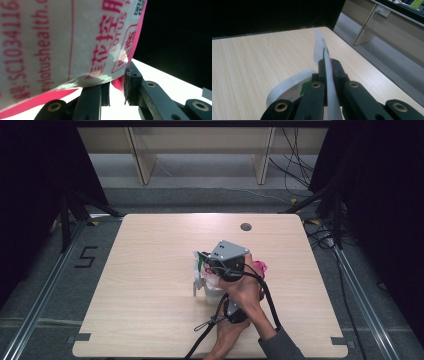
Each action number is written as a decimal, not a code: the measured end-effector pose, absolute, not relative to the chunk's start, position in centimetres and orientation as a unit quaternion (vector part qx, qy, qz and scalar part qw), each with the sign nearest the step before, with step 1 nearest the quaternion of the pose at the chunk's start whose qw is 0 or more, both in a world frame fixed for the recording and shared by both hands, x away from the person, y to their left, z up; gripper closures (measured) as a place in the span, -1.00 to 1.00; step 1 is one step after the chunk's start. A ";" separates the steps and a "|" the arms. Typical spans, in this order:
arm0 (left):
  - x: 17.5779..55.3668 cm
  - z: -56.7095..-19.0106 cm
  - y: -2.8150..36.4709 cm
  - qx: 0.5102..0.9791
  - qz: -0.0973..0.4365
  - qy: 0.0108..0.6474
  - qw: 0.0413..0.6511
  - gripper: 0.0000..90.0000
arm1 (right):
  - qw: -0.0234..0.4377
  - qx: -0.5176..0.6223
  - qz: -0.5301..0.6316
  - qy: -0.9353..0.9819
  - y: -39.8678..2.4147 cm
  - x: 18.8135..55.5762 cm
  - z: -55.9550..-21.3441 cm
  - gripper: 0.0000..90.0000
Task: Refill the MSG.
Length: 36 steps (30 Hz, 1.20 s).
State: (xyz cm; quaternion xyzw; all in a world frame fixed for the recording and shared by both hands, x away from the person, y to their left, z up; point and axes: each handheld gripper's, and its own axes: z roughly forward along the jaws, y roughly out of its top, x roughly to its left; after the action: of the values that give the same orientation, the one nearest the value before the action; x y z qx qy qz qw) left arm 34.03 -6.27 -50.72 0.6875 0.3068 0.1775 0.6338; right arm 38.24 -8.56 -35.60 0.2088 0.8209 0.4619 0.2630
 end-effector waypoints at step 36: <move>33.9 -50.7 -6.3 0.684 0.187 0.307 0.635 0.71 | 0.260 0.210 0.468 0.818 -8.8 38.3 -35.5 0.99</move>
State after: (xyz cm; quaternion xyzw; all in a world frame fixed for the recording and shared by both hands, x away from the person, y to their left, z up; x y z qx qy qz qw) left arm 33.89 -6.33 -50.74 0.6843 0.3066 0.1872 0.6346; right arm 38.29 -8.78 -35.51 0.2099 0.8183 0.4675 0.2603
